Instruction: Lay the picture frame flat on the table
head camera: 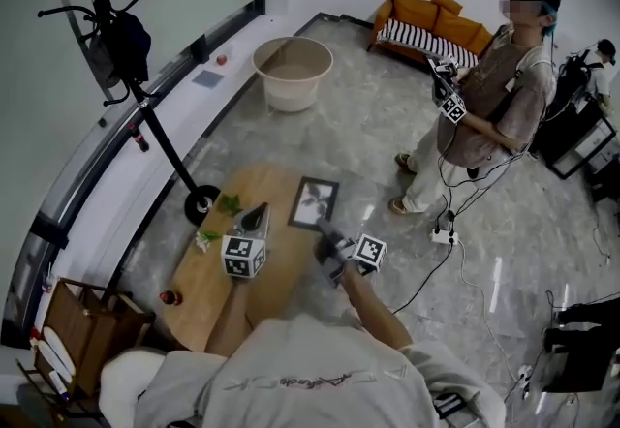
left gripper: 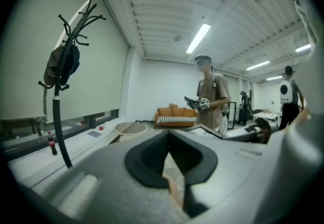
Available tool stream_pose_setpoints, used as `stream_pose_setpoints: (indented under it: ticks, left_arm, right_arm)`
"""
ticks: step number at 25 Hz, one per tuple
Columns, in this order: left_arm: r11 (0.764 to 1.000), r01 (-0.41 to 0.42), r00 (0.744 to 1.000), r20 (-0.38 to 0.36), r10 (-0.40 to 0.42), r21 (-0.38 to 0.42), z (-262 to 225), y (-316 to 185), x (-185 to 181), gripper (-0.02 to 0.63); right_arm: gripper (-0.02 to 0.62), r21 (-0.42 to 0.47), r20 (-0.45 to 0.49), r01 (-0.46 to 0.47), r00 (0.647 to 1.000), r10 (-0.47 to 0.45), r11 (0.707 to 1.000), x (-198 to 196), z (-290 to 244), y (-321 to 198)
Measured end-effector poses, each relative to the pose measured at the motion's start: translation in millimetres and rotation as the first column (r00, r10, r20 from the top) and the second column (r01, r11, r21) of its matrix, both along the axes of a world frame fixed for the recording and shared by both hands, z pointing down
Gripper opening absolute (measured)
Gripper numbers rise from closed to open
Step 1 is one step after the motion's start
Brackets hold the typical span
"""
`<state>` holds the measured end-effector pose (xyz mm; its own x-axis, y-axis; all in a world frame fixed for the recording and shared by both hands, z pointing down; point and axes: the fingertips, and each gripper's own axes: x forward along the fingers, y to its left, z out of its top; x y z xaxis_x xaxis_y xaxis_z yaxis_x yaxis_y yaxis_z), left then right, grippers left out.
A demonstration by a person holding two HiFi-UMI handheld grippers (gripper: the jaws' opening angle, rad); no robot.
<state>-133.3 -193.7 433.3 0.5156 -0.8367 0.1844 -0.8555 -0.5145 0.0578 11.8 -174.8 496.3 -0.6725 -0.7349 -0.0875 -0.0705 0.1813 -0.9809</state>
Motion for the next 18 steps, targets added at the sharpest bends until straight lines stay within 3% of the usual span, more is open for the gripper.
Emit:
stream_pose_setpoints:
  ticks: [18]
  left_arm:
    - [0.999, 0.028, 0.999, 0.022, -0.028, -0.018, 5.0, -12.2, 21.0, 0.0]
  right_arm:
    - [0.074, -0.042, 0.015, 0.016, 1.0, -0.015, 0.999, 27.7, 5.9, -15.3]
